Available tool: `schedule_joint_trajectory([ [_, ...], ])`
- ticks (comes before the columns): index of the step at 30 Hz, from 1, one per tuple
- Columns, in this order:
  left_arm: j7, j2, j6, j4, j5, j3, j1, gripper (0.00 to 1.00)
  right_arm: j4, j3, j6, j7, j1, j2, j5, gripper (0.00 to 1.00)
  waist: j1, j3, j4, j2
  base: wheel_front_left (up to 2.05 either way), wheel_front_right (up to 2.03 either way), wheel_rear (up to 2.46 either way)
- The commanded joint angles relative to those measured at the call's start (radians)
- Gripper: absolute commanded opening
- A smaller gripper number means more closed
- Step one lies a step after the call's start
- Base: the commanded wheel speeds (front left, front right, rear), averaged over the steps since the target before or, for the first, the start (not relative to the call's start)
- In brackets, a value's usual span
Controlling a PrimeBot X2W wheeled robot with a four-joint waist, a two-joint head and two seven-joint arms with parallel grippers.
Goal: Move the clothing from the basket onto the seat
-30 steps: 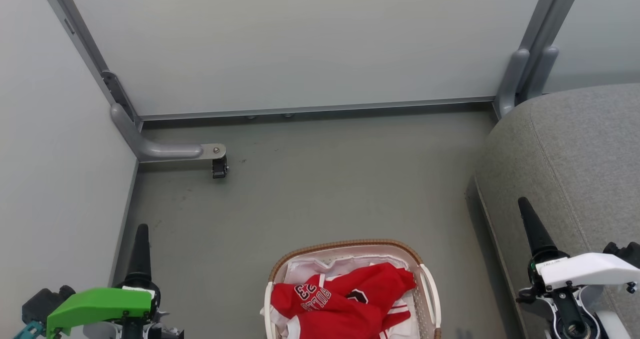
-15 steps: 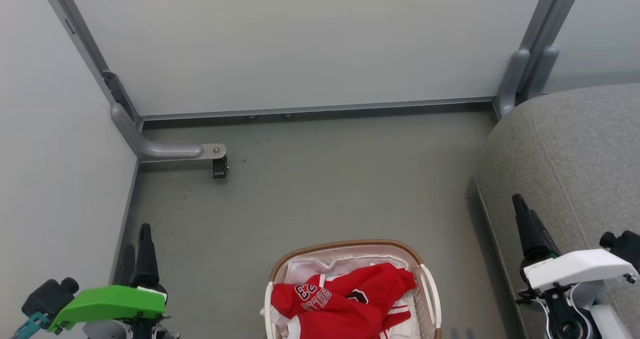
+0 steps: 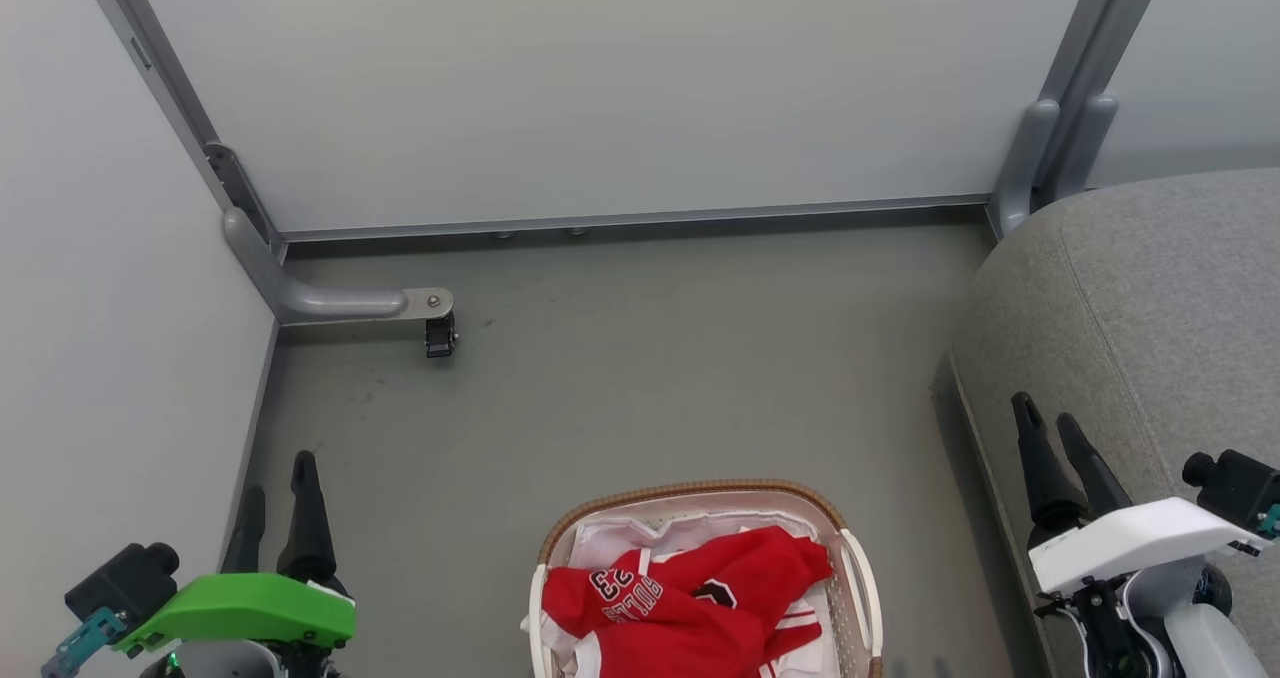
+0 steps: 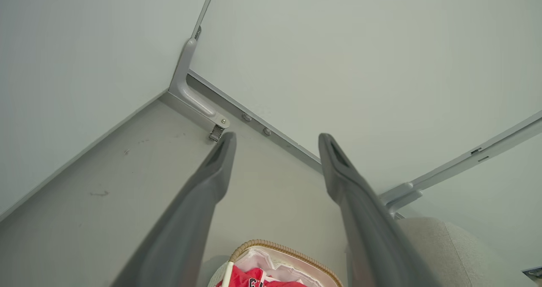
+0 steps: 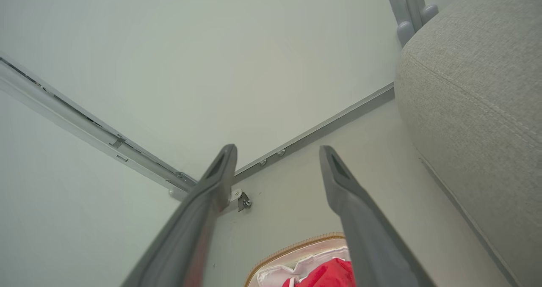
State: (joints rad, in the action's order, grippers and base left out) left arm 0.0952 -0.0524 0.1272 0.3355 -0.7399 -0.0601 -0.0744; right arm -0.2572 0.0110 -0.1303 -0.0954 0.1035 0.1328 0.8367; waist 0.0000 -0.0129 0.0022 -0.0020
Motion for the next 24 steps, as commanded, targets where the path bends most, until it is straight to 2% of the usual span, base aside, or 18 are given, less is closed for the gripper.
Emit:
schedule_joint_trajectory([
  [1,0.012,-0.012,0.003,-0.004,0.038,0.003,-0.015,1.00,0.006,0.004,0.000,-0.012,0.017,0.011,-0.037,1.00,0.0000,0.000,0.000,0.0008,0.00,0.00,0.00],
  [11,0.041,-0.015,-0.001,0.005,0.184,0.016,-0.011,1.00,-0.011,0.023,0.000,-0.041,0.021,0.011,-0.166,1.00,0.0000,0.000,-0.002,0.0010,0.00,0.00,0.00],
  [24,0.074,-0.017,0.000,0.039,0.323,0.049,-0.037,1.00,-0.029,0.042,0.000,-0.074,0.042,0.028,-0.302,1.00,0.0000,0.004,0.000,0.0012,0.00,0.00,0.00],
])
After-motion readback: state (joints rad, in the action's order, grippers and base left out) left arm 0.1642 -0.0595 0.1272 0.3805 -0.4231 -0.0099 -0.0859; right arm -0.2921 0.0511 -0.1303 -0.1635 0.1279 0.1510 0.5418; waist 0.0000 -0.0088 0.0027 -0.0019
